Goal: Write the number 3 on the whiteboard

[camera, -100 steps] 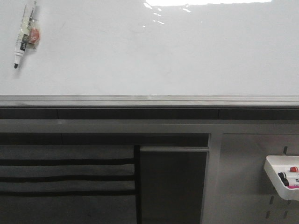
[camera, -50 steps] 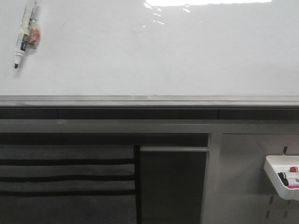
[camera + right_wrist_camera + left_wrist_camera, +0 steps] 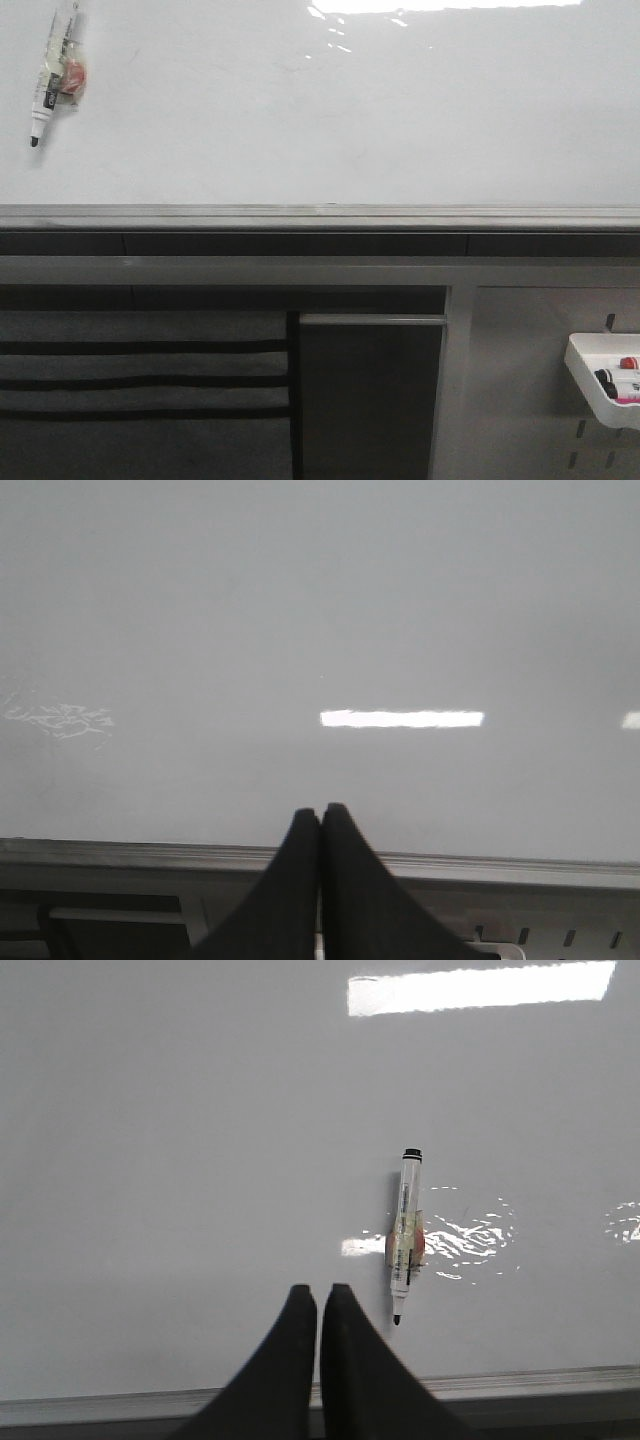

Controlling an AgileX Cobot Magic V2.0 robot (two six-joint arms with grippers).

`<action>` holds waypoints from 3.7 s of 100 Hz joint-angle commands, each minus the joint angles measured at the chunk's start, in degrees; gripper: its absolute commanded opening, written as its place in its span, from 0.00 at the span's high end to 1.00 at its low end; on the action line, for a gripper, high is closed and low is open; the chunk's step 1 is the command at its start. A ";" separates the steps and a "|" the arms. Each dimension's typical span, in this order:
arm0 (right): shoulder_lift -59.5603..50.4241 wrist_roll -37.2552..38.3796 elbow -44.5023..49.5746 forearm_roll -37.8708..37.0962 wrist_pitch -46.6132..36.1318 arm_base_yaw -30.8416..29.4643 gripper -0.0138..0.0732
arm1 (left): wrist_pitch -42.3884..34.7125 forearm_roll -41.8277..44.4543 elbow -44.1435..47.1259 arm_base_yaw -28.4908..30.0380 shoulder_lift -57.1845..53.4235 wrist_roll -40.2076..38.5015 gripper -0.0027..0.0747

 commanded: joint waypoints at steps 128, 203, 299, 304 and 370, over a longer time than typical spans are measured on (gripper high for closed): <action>1.11 -0.50 -1.49 -0.51 -4.73 -0.49 0.12 | -4.38 -0.14 -1.91 0.21 1.22 -0.46 0.30; 17.13 -29.22 -10.44 30.96 14.10 -0.49 0.12 | -5.61 -1.54 -3.95 -7.96 23.31 4.35 0.46; 22.21 -35.11 -10.44 38.89 13.76 -0.49 0.12 | -32.15 -1.88 -18.30 -11.41 69.93 4.35 0.46; 22.21 -35.11 -10.44 38.89 13.76 -0.49 0.12 | -32.22 -1.88 -18.30 -11.41 70.05 4.35 0.46; 22.21 -35.11 -10.44 38.89 13.76 -0.49 0.12 | -32.17 -2.12 -18.30 -11.41 71.38 4.35 0.84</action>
